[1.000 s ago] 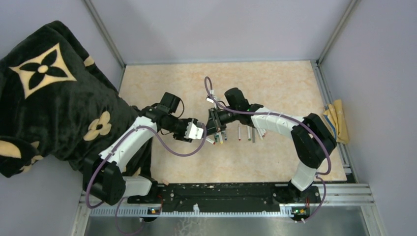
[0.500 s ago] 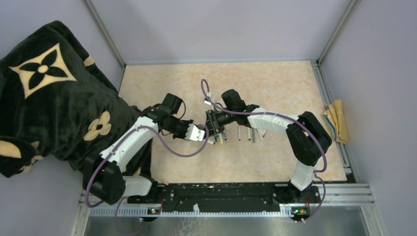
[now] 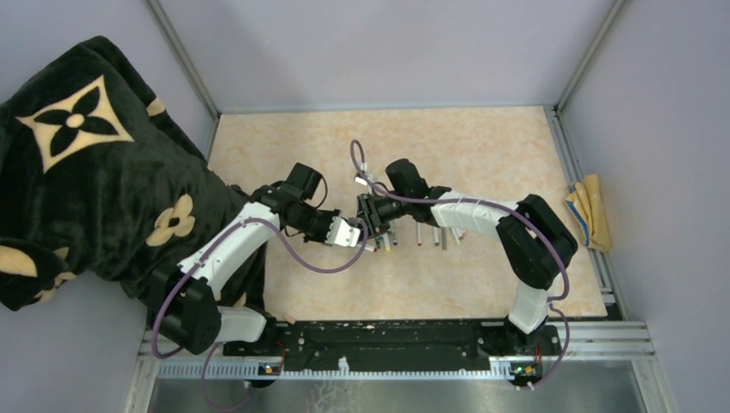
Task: Open the pen caps
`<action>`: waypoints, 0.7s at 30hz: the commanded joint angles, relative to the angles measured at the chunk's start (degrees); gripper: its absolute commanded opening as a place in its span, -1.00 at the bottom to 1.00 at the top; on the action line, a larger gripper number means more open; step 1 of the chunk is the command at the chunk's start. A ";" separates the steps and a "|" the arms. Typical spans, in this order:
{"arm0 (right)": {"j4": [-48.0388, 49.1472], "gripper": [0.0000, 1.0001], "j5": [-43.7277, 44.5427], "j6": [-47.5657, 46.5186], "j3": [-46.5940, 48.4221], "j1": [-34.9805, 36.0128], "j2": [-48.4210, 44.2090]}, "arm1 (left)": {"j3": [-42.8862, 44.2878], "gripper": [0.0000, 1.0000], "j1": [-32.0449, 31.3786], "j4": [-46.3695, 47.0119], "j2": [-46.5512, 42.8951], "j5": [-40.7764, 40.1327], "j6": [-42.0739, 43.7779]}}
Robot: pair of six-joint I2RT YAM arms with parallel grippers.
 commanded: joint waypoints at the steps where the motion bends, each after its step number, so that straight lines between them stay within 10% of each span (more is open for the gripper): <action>1: 3.37 -0.61 -2.07 1.04 -0.72 1.41 -0.37 | 1.70 -1.00 -0.41 2.64 0.91 -0.09 0.36; 5: 1.79 -0.97 -1.47 -0.01 -0.82 1.45 -0.81 | 1.95 -1.00 -0.40 2.95 1.07 -2.40 -0.28; 21: -8.86 -1.00 0.95 -6.06 -10.02 -1.29 -10.88 | 2.46 -1.00 4.45 6.86 4.45 -11.95 3.29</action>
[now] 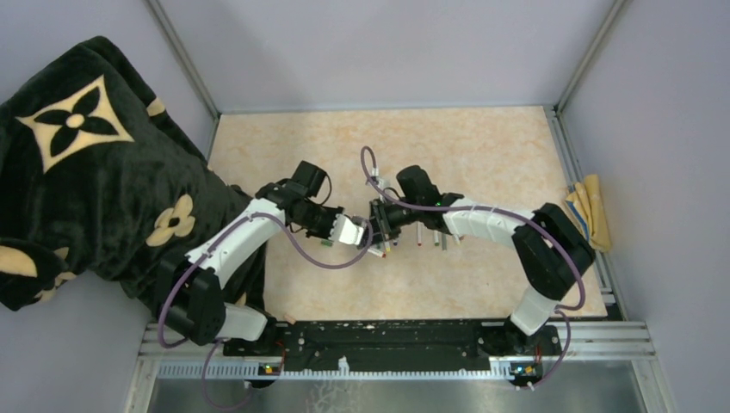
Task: Open the pen caps
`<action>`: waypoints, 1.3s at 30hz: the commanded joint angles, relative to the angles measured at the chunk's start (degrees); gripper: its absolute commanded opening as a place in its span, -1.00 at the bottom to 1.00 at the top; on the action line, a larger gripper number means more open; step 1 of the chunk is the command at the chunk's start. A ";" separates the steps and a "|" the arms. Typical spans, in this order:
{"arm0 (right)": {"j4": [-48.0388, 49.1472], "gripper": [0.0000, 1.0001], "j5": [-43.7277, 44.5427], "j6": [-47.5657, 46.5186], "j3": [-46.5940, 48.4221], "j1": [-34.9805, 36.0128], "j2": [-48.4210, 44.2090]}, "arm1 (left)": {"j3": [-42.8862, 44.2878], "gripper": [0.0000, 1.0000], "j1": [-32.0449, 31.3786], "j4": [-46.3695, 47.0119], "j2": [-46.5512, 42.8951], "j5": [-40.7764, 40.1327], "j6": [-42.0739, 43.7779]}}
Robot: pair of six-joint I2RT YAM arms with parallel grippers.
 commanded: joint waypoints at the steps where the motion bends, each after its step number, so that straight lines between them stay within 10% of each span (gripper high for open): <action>1: -9.95 -1.00 -5.57 -2.63 -5.37 -1.27 -7.67 | 2.38 -1.00 6.63 4.73 1.79 -10.07 2.85; 8: -14.56 -1.00 1.05 -5.13 -7.29 -2.03 -12.42 | 4.52 -1.00 12.44 4.29 4.61 -8.11 3.41; 18: -14.62 -1.00 48.13 -0.76 -6.34 -2.28 -14.79 | -0.70 -1.00 11.96 6.50 8.70 0.44 -6.21; 27: -8.08 -1.00 61.60 0.68 -6.55 -2.29 -6.90 | -2.75 -0.93 11.95 10.31 14.26 -2.67 -9.44; 39: -6.13 -1.00 65.93 0.99 -6.64 -1.52 -0.64 | -3.08 0.23 11.95 10.23 13.52 -2.82 -9.83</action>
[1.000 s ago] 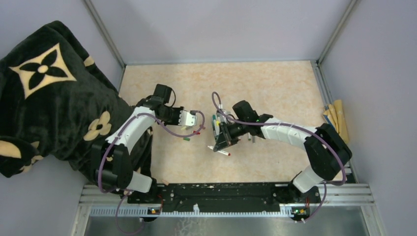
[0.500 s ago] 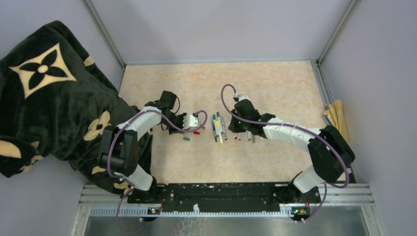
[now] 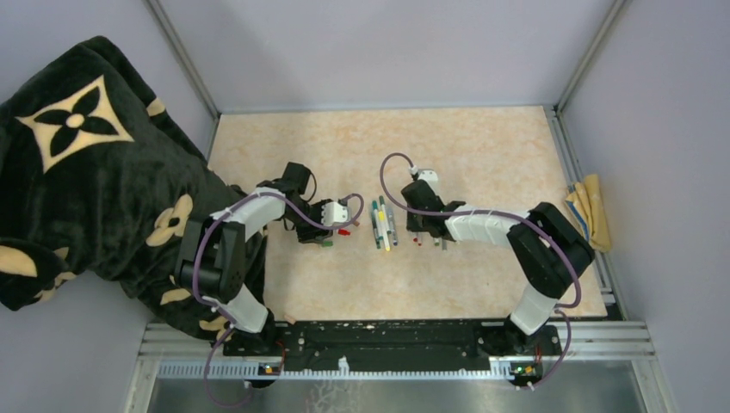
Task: Open the pen caps
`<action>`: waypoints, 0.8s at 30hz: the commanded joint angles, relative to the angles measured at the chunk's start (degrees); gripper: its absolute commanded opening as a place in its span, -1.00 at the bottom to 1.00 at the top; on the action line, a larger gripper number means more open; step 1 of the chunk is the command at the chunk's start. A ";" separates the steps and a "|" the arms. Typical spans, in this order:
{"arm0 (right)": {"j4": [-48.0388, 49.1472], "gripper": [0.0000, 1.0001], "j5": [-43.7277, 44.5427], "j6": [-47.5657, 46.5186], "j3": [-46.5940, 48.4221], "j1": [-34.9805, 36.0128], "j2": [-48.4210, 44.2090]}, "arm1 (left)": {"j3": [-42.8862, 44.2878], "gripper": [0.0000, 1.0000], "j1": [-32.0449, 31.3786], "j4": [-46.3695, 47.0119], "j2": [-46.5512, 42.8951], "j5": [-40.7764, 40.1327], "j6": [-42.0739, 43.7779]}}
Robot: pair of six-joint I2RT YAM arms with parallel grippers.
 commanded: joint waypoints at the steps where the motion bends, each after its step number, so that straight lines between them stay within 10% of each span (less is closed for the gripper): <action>1: 1.92 -1.00 3.86 -0.03 0.63 0.54 1.43 | 0.06 0.29 -0.30 -0.66 -1.36 1.14 0.15; 4: 1.81 -0.93 4.17 -0.27 0.59 0.73 2.13 | 1.70 0.36 -0.30 -2.77 -1.98 1.60 0.19; 7: 1.38 -0.92 5.03 -0.59 0.51 1.03 2.90 | 3.94 0.97 -0.21 -5.07 -2.24 1.62 0.02; 24: -3.02 -0.75 13.17 -4.60 -3.36 1.66 -2.51 | 13.83 0.98 0.91 -12.23 -3.99 2.99 -1.22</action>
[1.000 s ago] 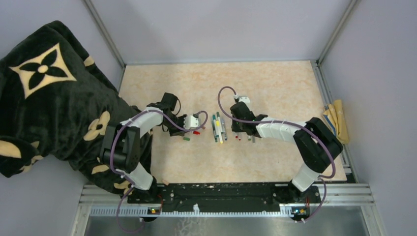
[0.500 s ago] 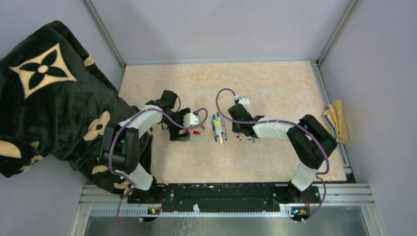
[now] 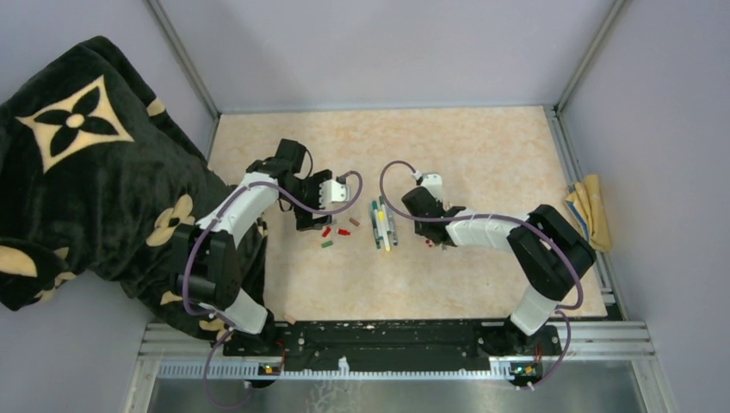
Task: Open the pen caps
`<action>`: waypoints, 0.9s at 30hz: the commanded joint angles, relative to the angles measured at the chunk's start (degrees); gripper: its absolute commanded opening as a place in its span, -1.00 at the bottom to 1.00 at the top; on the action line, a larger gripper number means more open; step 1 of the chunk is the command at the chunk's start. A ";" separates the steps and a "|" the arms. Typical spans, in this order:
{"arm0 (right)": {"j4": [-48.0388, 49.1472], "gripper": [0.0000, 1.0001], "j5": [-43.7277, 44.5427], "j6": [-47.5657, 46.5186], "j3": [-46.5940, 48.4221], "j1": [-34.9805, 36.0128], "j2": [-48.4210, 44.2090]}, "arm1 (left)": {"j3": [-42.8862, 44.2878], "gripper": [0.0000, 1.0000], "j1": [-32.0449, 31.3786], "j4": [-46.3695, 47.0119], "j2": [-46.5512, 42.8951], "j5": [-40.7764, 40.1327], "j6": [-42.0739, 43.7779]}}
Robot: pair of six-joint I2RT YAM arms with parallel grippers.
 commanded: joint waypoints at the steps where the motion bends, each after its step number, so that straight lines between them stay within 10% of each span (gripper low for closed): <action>1: -2.77 -0.71 2.00 -1.38 -0.80 0.34 -2.43 | 2.38 0.97 0.39 -2.84 -0.98 2.50 -1.29; 7: -3.03 -0.37 1.06 -0.73 -0.63 0.41 -2.38 | 3.35 0.97 0.61 -2.96 -1.61 2.49 -1.94; 27: -2.16 -0.39 -9.39 -3.82 9.96 3.50 -4.82 | 11.94 0.97 4.52 4.53 -3.66 -3.35 -18.63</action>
